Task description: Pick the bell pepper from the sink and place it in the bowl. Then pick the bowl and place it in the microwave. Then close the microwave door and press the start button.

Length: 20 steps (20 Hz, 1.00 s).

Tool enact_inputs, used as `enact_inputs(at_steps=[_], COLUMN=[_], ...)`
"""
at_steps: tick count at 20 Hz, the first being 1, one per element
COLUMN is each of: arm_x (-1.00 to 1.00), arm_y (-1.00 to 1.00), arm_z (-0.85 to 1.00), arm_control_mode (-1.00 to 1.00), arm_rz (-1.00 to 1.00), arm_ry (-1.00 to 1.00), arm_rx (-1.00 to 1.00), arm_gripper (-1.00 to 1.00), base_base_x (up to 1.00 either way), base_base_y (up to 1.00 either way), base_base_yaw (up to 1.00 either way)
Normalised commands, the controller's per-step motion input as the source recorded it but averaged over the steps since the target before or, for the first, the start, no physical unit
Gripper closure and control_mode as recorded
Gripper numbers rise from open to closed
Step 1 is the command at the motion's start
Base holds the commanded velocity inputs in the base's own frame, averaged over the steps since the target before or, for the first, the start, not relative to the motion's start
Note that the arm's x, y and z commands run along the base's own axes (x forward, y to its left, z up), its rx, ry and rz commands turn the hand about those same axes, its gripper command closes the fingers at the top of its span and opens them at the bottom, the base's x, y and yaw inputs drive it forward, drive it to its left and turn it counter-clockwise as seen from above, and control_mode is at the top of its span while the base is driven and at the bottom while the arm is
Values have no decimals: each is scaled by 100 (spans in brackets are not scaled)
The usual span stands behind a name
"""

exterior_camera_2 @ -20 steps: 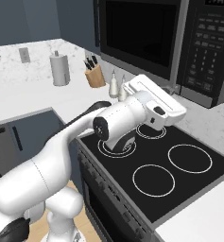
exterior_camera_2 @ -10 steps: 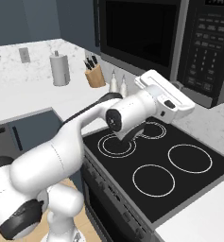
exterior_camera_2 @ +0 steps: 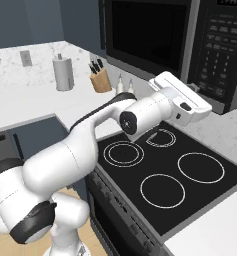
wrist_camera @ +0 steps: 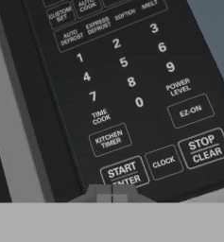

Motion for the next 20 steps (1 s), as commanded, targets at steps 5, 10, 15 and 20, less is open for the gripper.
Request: enact_inputs(at_steps=[5,10,15,20], arm_x=[26,33,60,74], arm_y=[-20,-25,-51,-53], arm_z=[0,0,0,0], arm_control_mode=[-100,-100,-100,-100], arm_rz=[0,0,0,0], arm_ry=[-1,0,0,2], arm_rx=[0,0,1,6], arm_gripper=[100,100,100,100], base_base_x=[0,0,0,0], base_base_y=[0,0,0,0], base_base_yaw=[0,0,0,0])
